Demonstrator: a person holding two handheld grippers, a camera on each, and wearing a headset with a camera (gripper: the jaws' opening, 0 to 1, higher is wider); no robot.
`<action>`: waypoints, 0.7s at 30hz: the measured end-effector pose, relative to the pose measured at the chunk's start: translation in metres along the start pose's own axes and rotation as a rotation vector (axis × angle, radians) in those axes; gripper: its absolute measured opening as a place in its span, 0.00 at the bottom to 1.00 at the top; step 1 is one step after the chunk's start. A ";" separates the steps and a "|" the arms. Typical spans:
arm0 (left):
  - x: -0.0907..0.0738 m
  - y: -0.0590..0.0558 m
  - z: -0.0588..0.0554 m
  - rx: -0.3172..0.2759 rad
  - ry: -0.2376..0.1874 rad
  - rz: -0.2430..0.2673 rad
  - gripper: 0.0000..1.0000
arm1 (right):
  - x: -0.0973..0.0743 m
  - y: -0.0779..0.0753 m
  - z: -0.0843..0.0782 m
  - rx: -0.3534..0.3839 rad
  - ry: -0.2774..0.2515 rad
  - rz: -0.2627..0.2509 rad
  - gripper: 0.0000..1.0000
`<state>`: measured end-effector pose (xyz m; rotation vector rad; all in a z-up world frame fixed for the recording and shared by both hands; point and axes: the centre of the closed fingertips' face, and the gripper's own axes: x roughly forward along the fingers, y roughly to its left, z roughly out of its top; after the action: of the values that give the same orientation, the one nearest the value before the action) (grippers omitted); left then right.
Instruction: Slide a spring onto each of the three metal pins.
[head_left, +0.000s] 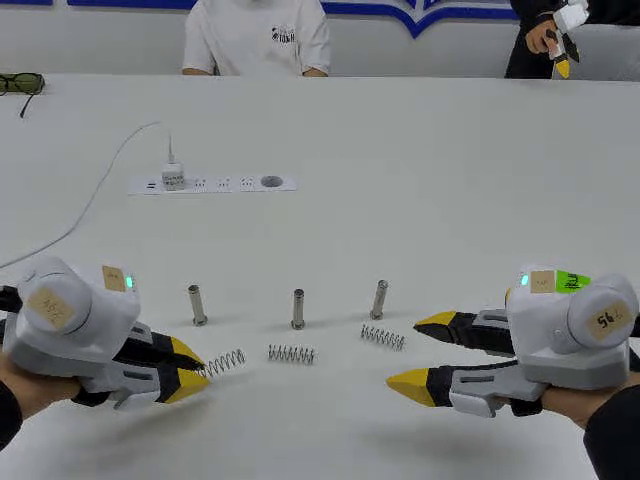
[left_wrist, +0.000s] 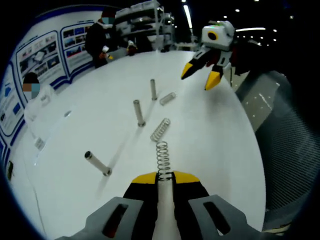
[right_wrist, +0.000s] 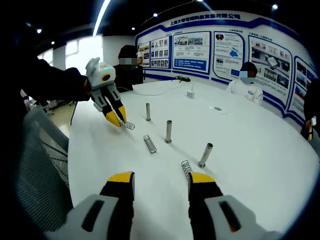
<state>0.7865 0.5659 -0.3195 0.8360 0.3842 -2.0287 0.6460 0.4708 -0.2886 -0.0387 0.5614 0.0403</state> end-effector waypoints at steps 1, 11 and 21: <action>0.000 -0.002 0.002 0.003 -0.005 -0.003 0.10 | 0.001 0.002 0.001 -0.001 0.000 0.006 0.42; 0.002 -0.024 0.021 0.066 -0.047 -0.049 0.10 | 0.013 0.032 0.021 -0.036 -0.011 0.108 0.33; -0.003 -0.038 0.033 0.097 -0.085 -0.072 0.10 | 0.029 0.059 0.039 -0.078 -0.012 0.221 0.30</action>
<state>0.7427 0.5706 -0.2948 0.8018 0.2731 -2.1562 0.6881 0.5319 -0.2730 -0.0523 0.5495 0.2777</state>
